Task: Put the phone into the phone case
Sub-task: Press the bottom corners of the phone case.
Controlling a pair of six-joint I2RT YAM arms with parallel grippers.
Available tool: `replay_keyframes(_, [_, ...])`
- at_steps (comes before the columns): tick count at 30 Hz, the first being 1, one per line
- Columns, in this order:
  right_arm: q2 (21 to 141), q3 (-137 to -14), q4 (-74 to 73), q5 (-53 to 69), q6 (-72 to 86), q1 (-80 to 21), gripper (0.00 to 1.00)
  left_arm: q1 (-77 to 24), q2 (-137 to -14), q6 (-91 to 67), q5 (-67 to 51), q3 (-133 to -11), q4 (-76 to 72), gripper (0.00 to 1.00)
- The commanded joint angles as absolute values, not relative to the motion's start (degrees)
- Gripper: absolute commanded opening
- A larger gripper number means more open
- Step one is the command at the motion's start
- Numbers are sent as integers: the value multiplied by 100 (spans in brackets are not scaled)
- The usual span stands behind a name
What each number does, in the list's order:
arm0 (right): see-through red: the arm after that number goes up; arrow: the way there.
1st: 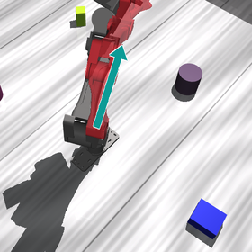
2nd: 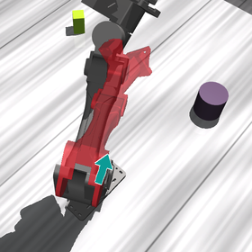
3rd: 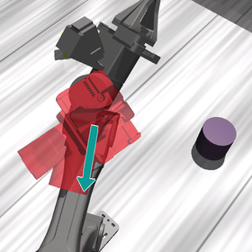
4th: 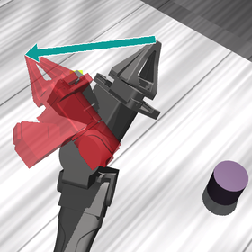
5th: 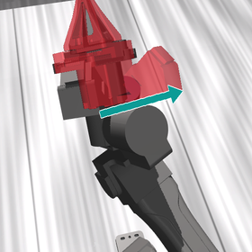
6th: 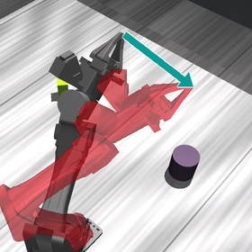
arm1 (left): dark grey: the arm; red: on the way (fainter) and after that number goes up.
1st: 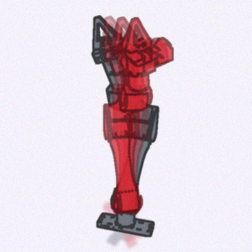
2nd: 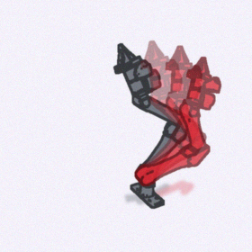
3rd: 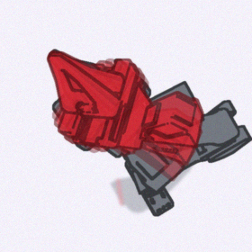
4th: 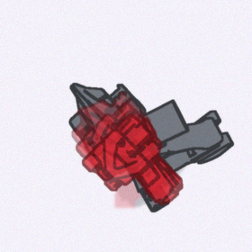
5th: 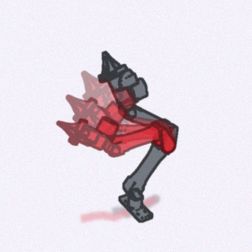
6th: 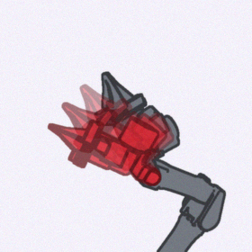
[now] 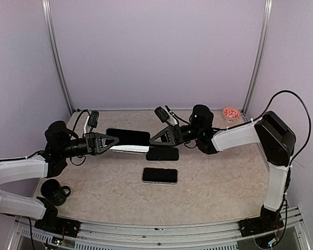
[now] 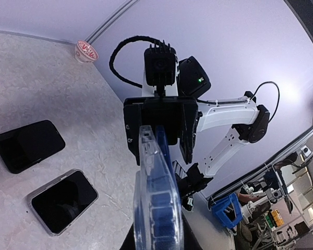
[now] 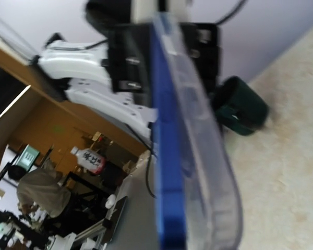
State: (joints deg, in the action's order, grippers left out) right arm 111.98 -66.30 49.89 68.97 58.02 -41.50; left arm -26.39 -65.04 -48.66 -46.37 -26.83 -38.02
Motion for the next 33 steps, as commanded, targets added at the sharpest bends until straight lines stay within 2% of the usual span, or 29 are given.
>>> replay_keyframes(1, [11441, -6567, 6665, 7241, 6864, -4204, 47, -2702, -6482, -4871, -4747, -2896, -4380, 0])
replay_keyframes(4, [11621, -6593, 7359, 7309, 7370, -4225, 41, -2729, -6510, -4893, -4734, -2879, -4429, 0])
replay_keyframes(12, [11697, -6618, 7729, 7383, 7542, -4361, 43, -2742, -6539, -4964, -4599, -2777, -4573, 0])
replay_keyframes(15, [11747, -6643, 7966, 7388, 7719, -4393, 41, -2742, -6554, -5014, -4528, -2737, -4655, 0])
replay_keyframes(17, [11804, -6660, 8206, 7388, 7907, -4394, 37, -2742, -6569, -5056, -4518, -2720, -4687, 0])
replay_keyframes(22, [11929, -6754, 8662, 7409, 8280, -4430, 21, -2759, -6593, -5095, -4509, -2701, -4715, 0])
replay_keyframes(27, [11958, -6829, 8520, 7383, 8232, -4458, 13, -2777, -6591, -5053, -4462, -2718, -4597, 0])
replay_keyframes(33, [11841, -6802, 7410, 7225, 7529, -4453, 9, -2795, -6584, -4762, -4265, -2835, -3976, 23])
